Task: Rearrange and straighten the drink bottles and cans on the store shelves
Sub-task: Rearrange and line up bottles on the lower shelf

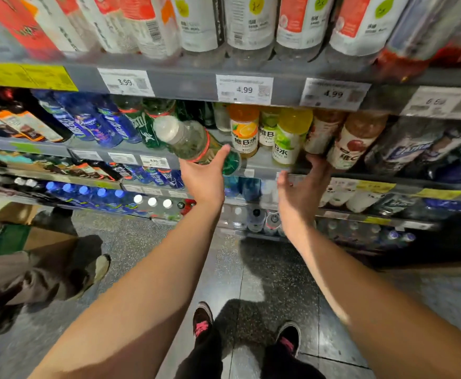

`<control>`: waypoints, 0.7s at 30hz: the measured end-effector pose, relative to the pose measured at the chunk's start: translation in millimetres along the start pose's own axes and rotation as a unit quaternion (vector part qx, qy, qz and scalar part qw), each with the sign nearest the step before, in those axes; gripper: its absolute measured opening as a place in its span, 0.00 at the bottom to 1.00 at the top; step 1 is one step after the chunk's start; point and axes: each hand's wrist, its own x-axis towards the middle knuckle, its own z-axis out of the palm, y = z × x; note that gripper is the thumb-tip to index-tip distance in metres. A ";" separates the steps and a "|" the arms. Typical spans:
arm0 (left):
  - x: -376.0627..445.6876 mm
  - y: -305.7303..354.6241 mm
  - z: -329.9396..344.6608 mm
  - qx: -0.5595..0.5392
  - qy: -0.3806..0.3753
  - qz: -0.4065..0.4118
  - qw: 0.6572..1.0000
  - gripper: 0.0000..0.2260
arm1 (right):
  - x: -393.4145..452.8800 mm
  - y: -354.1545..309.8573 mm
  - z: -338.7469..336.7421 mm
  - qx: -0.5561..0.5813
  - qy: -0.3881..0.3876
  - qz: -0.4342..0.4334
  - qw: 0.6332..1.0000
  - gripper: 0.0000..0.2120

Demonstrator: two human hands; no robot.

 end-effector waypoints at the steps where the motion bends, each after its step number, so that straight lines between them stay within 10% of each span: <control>1: 7.1 -0.4 -0.8 0.016 -0.014 0.013 1.000 0.36 | -3.1 -4.7 5.5 0.003 -0.007 0.000 1.000 0.26; 21: 111.7 11.6 18.5 0.260 -0.108 0.130 0.951 0.27 | -11.9 -14.6 54.5 -0.051 0.037 0.025 0.998 0.14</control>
